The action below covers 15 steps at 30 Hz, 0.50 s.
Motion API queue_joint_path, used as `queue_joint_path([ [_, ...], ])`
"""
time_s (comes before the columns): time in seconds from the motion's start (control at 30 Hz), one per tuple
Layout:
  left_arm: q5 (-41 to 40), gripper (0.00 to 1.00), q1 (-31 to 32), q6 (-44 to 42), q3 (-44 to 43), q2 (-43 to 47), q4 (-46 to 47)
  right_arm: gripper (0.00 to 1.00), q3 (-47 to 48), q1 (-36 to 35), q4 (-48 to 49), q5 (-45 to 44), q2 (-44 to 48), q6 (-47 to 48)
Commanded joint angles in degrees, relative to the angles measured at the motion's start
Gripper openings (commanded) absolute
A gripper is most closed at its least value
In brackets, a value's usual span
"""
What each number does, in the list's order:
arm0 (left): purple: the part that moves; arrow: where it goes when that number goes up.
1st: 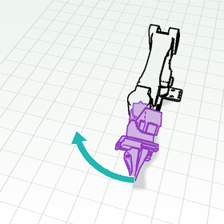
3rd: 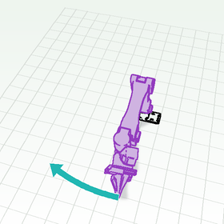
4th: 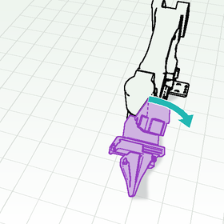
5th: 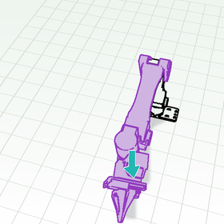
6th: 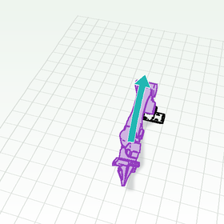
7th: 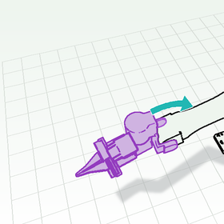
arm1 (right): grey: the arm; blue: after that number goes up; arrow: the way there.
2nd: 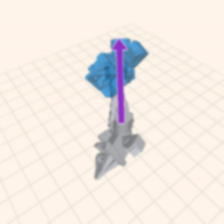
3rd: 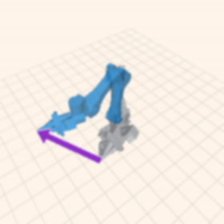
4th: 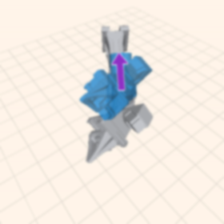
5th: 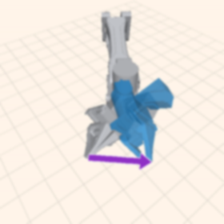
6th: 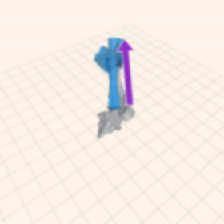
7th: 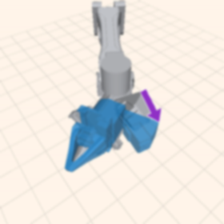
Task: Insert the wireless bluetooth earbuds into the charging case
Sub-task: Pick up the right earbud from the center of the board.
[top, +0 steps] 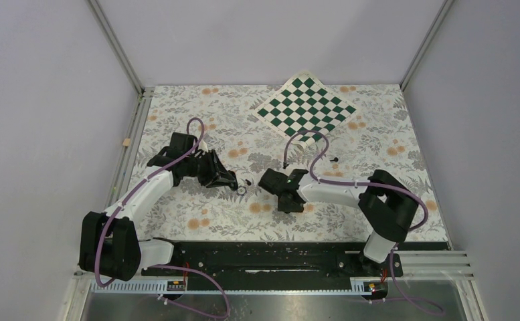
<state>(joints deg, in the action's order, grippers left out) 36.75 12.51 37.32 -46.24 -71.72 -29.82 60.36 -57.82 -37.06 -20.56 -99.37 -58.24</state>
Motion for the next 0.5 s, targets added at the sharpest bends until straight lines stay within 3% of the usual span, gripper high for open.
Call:
queue_joint_path([
  [0.0,1.78,0.00,0.06,-0.24,-0.11,0.36,2.90,0.42,-4.43,2.33,-2.77,-4.05,5.70,7.08],
  [0.2,1.79,0.00,0.06,-0.10,0.00,0.58,2.92,0.44,-5.87,3.02,-1.93,-4.88,9.96,17.34],
  [0.47,1.80,0.00,0.10,-0.01,-0.13,0.62,2.93,0.45,-6.44,3.77,-2.12,-2.68,14.31,17.75],
])
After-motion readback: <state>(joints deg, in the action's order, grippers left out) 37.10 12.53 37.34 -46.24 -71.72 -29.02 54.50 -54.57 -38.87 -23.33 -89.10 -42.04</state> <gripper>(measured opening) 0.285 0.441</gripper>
